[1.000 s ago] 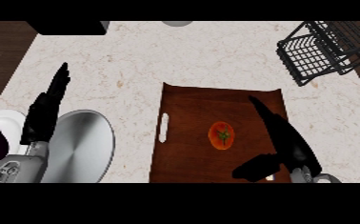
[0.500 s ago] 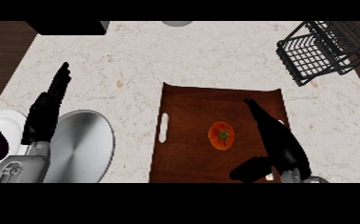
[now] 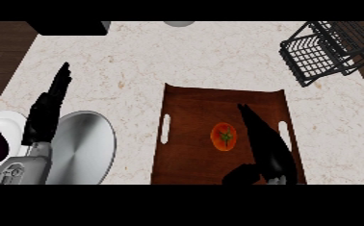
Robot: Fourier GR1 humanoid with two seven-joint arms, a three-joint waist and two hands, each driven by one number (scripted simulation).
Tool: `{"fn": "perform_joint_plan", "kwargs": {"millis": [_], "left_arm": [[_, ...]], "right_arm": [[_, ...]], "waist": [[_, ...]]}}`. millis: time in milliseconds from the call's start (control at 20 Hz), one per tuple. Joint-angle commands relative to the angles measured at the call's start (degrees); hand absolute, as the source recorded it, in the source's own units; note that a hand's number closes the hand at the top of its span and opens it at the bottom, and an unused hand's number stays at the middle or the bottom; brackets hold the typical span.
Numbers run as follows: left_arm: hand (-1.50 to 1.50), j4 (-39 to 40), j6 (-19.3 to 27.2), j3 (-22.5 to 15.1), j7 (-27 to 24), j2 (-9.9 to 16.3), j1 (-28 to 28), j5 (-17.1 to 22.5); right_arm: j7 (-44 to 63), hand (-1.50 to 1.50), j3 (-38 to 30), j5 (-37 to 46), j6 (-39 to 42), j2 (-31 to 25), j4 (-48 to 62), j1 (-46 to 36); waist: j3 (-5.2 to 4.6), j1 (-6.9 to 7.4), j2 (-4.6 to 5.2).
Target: Pick the tomato from the tray and place it in the tiered basket
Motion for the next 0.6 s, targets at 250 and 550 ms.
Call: {"fn": "perform_joint_plan", "kwargs": {"millis": [250,550], "left_arm": [[0.00,-0.8,-3.6,3.9,0.6,0.1,-0.3,-1.0],[0.00,-3.5,-6.0,5.0,4.4,-0.5,-0.6,-0.8]], "right_arm": [[-5.1,-1.50,-2.4,2.7,-1.4,3.3,6.3,3.2],[-6.7,-1.50,-4.8,3.1,-0.4,6.6,10.6,-0.5]], "waist": [[0.00,-0.02,0.01],[0.01,0.06,0.00]]}}
